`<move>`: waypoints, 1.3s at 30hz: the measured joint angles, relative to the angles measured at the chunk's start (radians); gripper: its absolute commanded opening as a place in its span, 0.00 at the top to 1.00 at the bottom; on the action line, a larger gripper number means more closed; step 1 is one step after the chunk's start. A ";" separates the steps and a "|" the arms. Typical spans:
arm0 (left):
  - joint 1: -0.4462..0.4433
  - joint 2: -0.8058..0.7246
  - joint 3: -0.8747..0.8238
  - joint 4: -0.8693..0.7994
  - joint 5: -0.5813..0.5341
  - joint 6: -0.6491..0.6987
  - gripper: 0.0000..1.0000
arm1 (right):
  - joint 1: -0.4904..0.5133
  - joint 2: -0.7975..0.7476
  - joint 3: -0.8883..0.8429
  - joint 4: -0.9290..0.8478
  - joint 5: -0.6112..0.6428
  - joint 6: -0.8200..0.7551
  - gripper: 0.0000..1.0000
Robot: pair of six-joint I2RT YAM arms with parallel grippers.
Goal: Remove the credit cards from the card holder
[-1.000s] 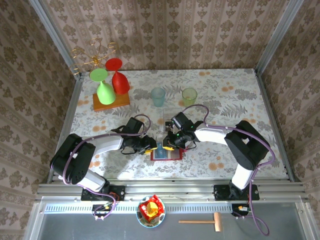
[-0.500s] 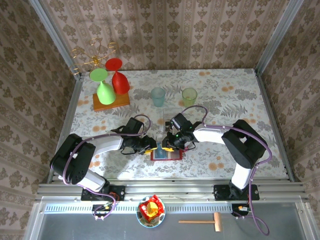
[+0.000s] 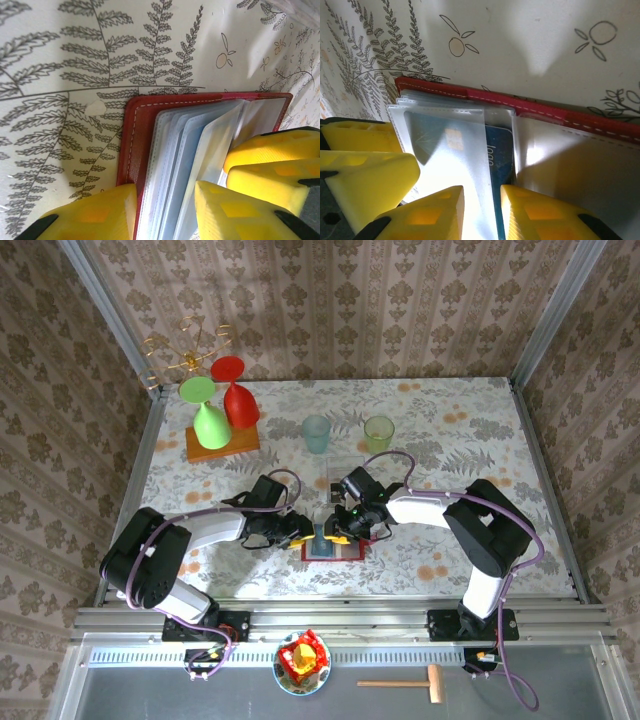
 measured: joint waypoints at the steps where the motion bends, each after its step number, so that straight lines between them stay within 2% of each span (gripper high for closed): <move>1: 0.000 0.000 0.000 0.000 0.000 0.000 0.64 | 0.000 0.000 0.003 -0.006 0.001 -0.004 0.72; 11: 0.020 -0.061 0.001 -0.032 0.000 0.000 0.65 | 0.000 0.000 0.016 -0.044 0.026 -0.026 0.72; 23: 0.006 -0.048 0.007 0.043 0.053 -0.039 0.85 | 0.000 -0.010 0.022 -0.069 0.045 -0.037 0.72; 39: -0.002 0.021 0.008 0.077 0.064 -0.045 0.89 | 0.000 -0.034 0.005 -0.027 0.022 -0.016 0.73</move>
